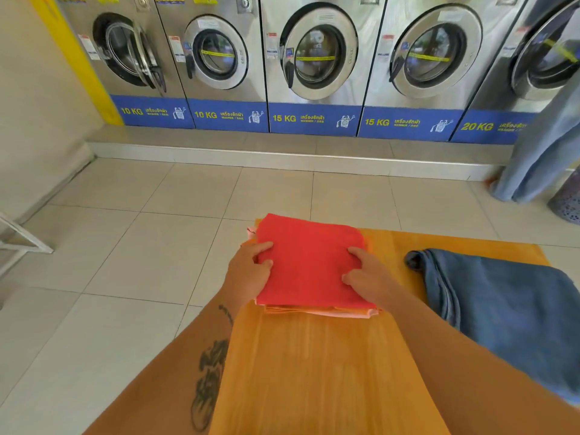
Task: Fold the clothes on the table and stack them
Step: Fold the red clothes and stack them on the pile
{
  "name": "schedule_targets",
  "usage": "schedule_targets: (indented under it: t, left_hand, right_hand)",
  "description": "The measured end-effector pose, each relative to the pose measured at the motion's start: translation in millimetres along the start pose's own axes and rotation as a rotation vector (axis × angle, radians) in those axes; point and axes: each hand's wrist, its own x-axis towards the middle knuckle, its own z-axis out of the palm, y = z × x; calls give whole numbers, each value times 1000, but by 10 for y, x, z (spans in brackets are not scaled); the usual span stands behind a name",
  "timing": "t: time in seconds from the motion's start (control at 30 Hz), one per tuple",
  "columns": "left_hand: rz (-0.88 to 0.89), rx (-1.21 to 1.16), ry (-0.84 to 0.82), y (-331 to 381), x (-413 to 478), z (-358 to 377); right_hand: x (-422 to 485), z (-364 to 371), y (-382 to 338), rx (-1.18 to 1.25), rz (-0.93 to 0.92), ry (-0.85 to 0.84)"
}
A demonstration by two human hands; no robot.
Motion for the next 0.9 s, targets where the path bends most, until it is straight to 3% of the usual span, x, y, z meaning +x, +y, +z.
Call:
schedule_targets:
  t: [0.13, 0.27, 0.5, 0.63, 0.73, 0.8, 0.9]
  left_hand:
    - [122, 92, 133, -131, -47, 103]
    - [180, 205, 152, -157, -126, 42]
    - [158, 23, 139, -416, -790, -285]
    - [113, 26, 59, -709, -1355, -473]
    - [73, 47, -36, -958, -1823, -587]
    - [20, 87, -160, -1120, -2170, -617]
    - [50, 186, -406, -1266, -2589, -591]
  right_hand:
    - [-26, 143, 207, -38, -43, 70]
    - [-134, 132, 217, -108, -53, 36]
    - [-677, 75, 341, -205, -46, -64]
    - [-1163, 54, 399, -288, 43, -179]
    - [-1591, 79, 464, -318, 280, -327]
    - [-1913, 146, 578, -346, 443, -393]
    - [-2299, 302, 810, -393, 488, -367]
